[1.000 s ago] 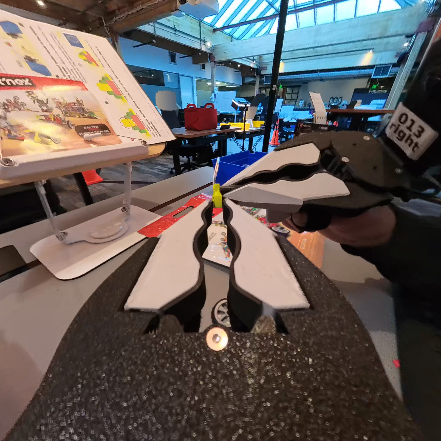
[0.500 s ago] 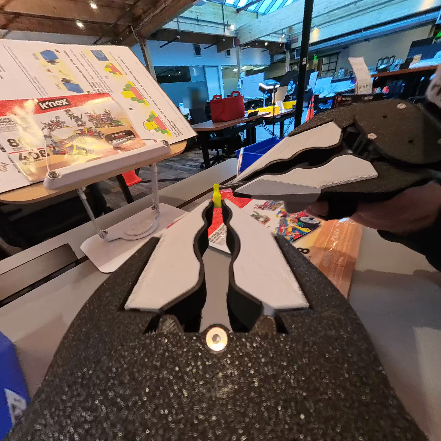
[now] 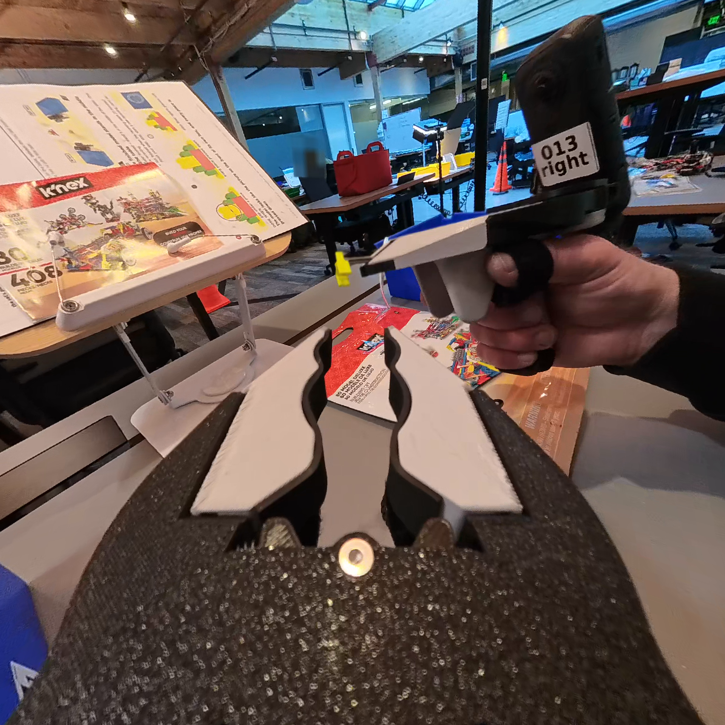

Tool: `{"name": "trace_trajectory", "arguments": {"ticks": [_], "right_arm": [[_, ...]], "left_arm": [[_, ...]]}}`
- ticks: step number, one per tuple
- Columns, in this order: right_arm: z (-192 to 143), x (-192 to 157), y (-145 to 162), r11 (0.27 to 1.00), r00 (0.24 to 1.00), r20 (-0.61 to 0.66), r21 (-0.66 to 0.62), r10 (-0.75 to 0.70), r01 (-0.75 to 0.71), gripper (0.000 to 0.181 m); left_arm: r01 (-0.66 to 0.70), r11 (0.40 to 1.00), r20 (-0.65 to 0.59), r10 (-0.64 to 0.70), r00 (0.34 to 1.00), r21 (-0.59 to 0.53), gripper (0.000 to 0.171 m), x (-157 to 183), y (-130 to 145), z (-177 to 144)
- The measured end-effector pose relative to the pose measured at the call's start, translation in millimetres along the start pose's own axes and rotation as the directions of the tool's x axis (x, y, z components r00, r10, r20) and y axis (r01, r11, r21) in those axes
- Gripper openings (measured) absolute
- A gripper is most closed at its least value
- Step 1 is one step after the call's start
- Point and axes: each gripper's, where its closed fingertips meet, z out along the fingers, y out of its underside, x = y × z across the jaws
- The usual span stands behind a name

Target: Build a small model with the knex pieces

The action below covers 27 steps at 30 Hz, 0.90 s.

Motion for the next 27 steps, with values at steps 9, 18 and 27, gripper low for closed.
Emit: {"name": "trace_trajectory", "arguments": {"ticks": [9,18,27], "right_arm": [[2.9,9.0,14.7,0.998,0.999,-0.022,-0.06,-0.024,0.023,0.002],[9.7,11.8,33.8,0.989,0.996,-0.033,-0.127,-0.082,0.077,0.002],[19.4,8.9,48.7,0.978,0.992,-0.028,-0.174,-0.124,0.118,0.002]], "left_arm": [[-0.091,0.996,-0.032,0.09,0.995,-0.007,0.029,15.7,-4.4,0.7],[-0.22,0.974,-0.082,0.216,0.973,-0.048,0.034,34.6,-30.6,-34.7],[-0.223,0.958,0.255,0.265,0.93,-0.181,0.058,-43.8,-30.3,-220.3]]}}
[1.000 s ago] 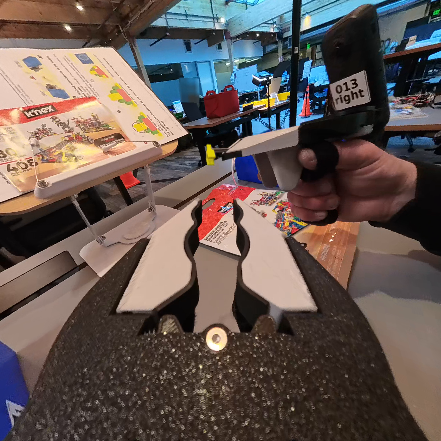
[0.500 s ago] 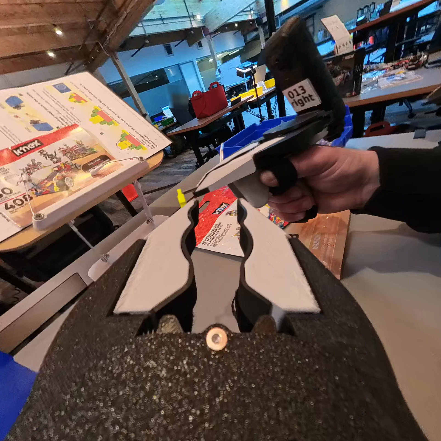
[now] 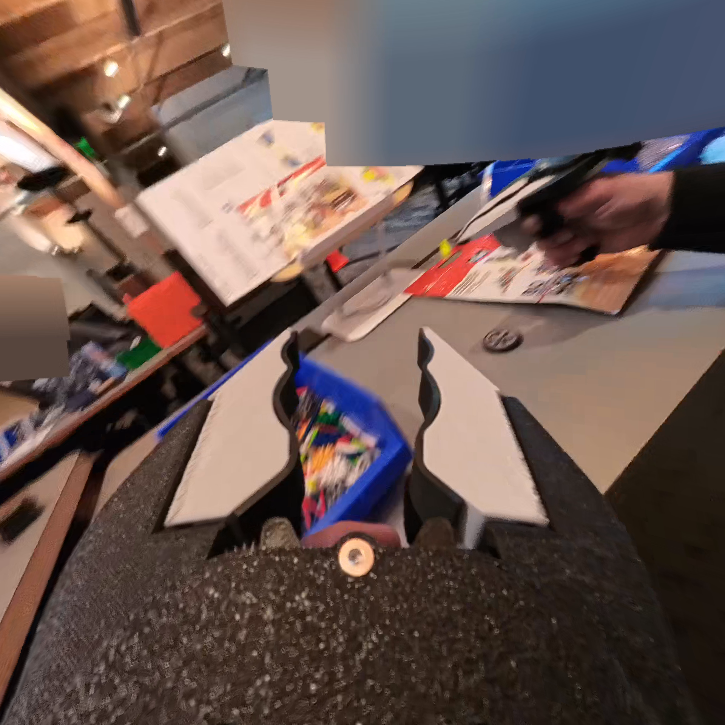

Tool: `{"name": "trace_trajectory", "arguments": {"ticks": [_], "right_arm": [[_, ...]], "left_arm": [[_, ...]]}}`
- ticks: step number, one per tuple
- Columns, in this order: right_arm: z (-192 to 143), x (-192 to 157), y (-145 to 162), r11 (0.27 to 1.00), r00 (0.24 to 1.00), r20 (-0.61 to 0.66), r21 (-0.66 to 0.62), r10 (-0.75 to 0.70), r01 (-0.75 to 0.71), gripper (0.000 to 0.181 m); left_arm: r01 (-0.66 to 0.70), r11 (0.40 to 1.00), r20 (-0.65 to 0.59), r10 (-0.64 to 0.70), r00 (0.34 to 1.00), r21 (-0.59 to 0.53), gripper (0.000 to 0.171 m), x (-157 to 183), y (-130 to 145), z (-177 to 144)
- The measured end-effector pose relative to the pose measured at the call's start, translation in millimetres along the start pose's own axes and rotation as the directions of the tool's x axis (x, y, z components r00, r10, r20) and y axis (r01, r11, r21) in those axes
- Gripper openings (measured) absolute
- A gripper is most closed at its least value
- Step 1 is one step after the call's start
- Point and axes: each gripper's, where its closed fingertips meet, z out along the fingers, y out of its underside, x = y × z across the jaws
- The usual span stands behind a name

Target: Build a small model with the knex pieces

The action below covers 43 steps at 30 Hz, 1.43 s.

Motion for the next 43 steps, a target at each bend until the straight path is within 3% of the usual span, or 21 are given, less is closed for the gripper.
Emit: {"name": "trace_trajectory", "arguments": {"ticks": [5,10,13,23,34,43], "right_arm": [[7.5,-6.2,9.0,1.0,1.0,-0.002,-0.014,-0.027,0.027,0.002],[16.2,-8.9,31.5,0.994,0.998,0.005,-0.087,-0.063,0.063,0.002],[15.5,-2.0,40.3,0.994,0.999,-0.001,-0.102,-0.05,0.05,0.002],[12.8,-7.0,36.6,0.992,0.995,0.013,-0.081,-0.095,0.096,0.002],[16.9,-0.9,55.1,0.982,0.994,-0.001,-0.151,-0.112,0.111,0.002],[22.2,0.6,66.6,0.973,0.993,0.0,-0.201,-0.12,0.117,0.002]], "left_arm": [[0.152,0.978,0.195,-0.123,0.973,-0.144,0.08,-43.5,84.1,-65.5],[0.181,0.92,0.23,-0.104,0.968,-0.348,0.11,-41.9,162.3,-77.6],[0.225,0.872,0.217,-0.142,0.966,-0.434,0.119,-40.6,191.5,-77.9],[0.259,0.823,0.154,-0.209,0.966,-0.506,0.128,-26.8,209.7,-71.3],[0.283,0.832,0.136,-0.249,0.959,-0.476,0.128,-29.8,208.9,-66.5],[0.238,0.829,0.031,-0.259,0.965,-0.506,0.129,-15.6,209.9,-64.2]]}}
